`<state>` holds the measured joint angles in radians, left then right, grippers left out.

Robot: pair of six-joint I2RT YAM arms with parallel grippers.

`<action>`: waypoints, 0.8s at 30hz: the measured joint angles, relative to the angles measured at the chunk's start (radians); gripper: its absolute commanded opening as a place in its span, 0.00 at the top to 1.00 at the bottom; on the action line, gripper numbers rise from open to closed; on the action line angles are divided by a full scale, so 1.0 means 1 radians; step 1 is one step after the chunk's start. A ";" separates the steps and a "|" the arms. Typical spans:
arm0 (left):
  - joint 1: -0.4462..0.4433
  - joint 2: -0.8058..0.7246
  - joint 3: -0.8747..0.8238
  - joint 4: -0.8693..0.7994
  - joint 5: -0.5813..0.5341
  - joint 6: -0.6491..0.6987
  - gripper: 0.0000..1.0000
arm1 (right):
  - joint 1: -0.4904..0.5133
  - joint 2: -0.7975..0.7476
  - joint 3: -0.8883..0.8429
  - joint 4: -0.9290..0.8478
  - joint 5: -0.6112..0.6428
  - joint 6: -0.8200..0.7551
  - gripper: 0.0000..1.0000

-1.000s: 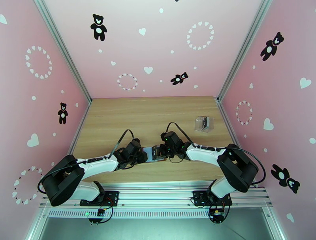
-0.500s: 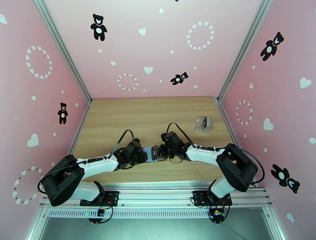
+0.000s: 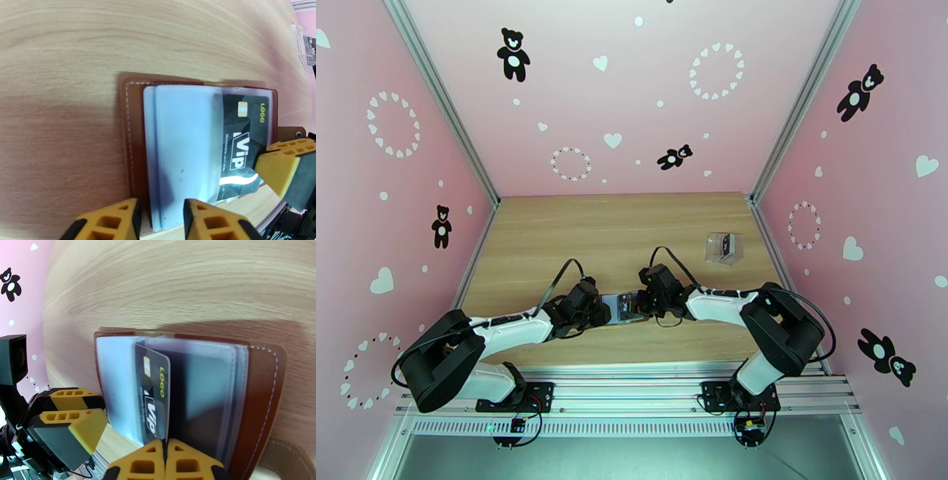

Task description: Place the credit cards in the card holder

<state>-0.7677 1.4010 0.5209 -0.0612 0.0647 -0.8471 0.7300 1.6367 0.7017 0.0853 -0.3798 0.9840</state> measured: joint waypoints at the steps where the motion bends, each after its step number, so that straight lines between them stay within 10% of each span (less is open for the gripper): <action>1: 0.000 0.000 0.000 0.000 0.000 0.000 0.65 | 0.000 0.005 0.000 0.006 -0.003 0.000 1.00; 24: 0.000 0.000 0.000 0.000 0.000 0.000 0.65 | 0.017 0.027 0.002 0.040 -0.025 0.011 1.00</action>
<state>-0.7677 1.4010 0.5209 -0.0616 0.0647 -0.8471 0.7467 1.6638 0.7036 0.1257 -0.4046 0.9955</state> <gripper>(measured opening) 0.346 0.057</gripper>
